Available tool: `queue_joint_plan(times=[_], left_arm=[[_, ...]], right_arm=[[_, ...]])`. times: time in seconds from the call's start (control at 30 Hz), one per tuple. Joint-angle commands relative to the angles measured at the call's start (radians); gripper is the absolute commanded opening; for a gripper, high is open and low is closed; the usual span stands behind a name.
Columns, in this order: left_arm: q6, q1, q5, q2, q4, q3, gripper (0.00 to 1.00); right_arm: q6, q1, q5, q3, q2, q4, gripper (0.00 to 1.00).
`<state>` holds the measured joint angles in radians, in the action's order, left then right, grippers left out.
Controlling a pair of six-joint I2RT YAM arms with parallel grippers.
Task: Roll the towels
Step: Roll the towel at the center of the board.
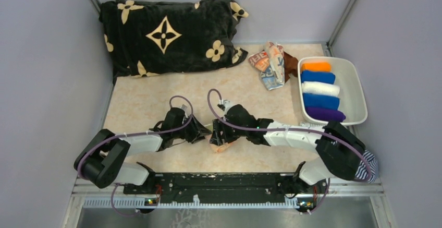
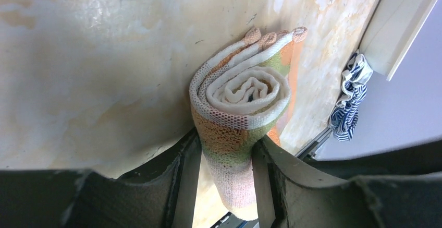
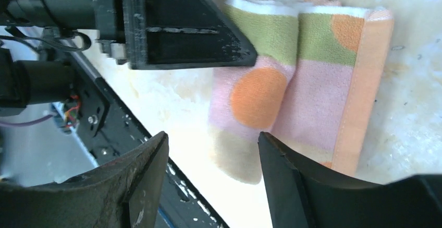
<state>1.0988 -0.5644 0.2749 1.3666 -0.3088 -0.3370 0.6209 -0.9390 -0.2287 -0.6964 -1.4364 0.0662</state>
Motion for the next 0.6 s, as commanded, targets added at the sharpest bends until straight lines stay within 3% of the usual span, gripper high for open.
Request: queue_joint_plan(times=[0.0,0.2,0.57], left_arm=[[-0.04,-0.015,-0.081,0.045,0.089,0.003,0.48],[-0.03,-0.028,-0.096,0.044,0.094,0.002,0.48],[-0.017,-0.038,-0.122,0.036,0.107,0.006,0.49]], right_arm=[[-0.118,-0.14,0.387,-0.148,0.054,-0.315,0.64],[-0.098,-0.299,0.685,-0.314,-0.08,-0.477,0.63],[-0.052,-0.373,0.776,-0.407,-0.323,-0.544,0.59]])
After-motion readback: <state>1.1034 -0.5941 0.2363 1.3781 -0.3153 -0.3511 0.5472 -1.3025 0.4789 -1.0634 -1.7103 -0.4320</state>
